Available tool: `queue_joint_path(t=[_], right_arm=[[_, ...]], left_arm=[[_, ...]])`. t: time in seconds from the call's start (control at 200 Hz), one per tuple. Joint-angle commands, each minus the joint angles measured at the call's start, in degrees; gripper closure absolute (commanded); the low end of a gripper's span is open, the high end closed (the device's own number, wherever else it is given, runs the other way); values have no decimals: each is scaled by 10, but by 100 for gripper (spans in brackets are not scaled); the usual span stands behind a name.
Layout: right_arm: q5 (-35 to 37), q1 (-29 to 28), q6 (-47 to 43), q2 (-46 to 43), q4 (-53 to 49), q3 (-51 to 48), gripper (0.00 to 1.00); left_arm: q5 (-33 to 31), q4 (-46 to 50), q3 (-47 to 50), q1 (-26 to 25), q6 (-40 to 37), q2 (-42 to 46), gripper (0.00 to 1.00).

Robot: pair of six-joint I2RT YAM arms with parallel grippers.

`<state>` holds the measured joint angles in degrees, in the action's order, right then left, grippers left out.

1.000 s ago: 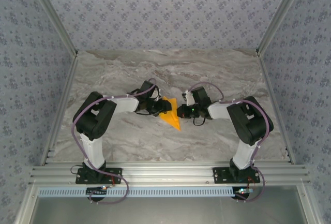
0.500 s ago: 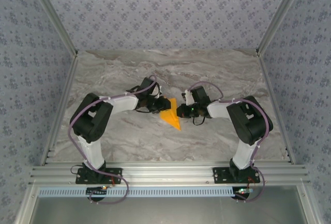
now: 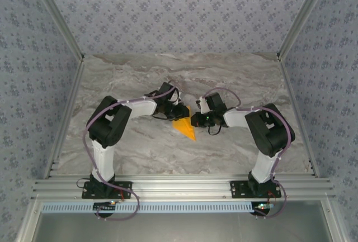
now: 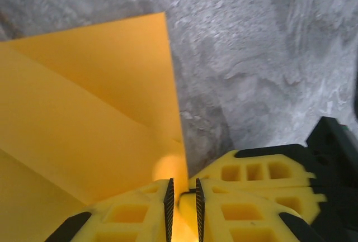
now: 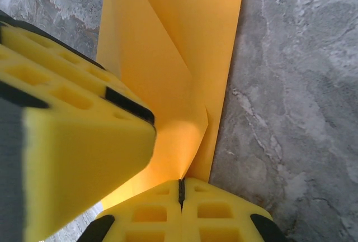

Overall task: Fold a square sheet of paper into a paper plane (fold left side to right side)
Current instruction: Fourth fold the wing at the center of the table.

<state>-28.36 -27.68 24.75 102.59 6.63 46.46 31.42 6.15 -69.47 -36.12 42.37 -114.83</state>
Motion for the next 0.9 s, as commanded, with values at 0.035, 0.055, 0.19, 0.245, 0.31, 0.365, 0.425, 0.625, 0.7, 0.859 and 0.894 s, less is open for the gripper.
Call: queue_joint_path(t=[0.035, 0.055, 0.19, 0.245, 0.31, 0.365, 0.425, 0.625, 0.7, 0.859, 0.894], right_arm=[[48, -10, -10, 32, -85, -12, 99], [49, -10, -11, 32, -86, -12, 99], [49, -10, -12, 30, -88, -9, 99], [48, -11, -13, 29, -88, -9, 99], [47, -12, -13, 27, -89, -7, 98], [45, -12, -15, 25, -88, -5, 98], [42, -12, -14, 18, -89, -2, 98], [51, -11, -28, -38, -126, 28, 89], [67, -11, -35, -67, -148, 37, 83], [79, -13, -38, -124, -171, 28, 78], [68, -15, -35, -132, -169, 23, 78]], left_arm=[[-11, 23, -11, -2, -20, -11, 80], [-11, 24, -10, -1, -21, -13, 80], [-18, 21, 7, -1, -20, -18, 81], [-21, 20, 15, -2, -20, -20, 81], [-23, 18, 22, -1, -19, -23, 81], [-24, 18, 26, -2, -20, -26, 81], [-27, 17, 31, -1, -20, -28, 81], [-31, 14, 43, -1, -19, -33, 81], [-31, 7, 51, -1, -17, -34, 81], [-31, -2, 59, -2, -11, -32, 81], [-31, -1, 58, -2, -11, -32, 81]])
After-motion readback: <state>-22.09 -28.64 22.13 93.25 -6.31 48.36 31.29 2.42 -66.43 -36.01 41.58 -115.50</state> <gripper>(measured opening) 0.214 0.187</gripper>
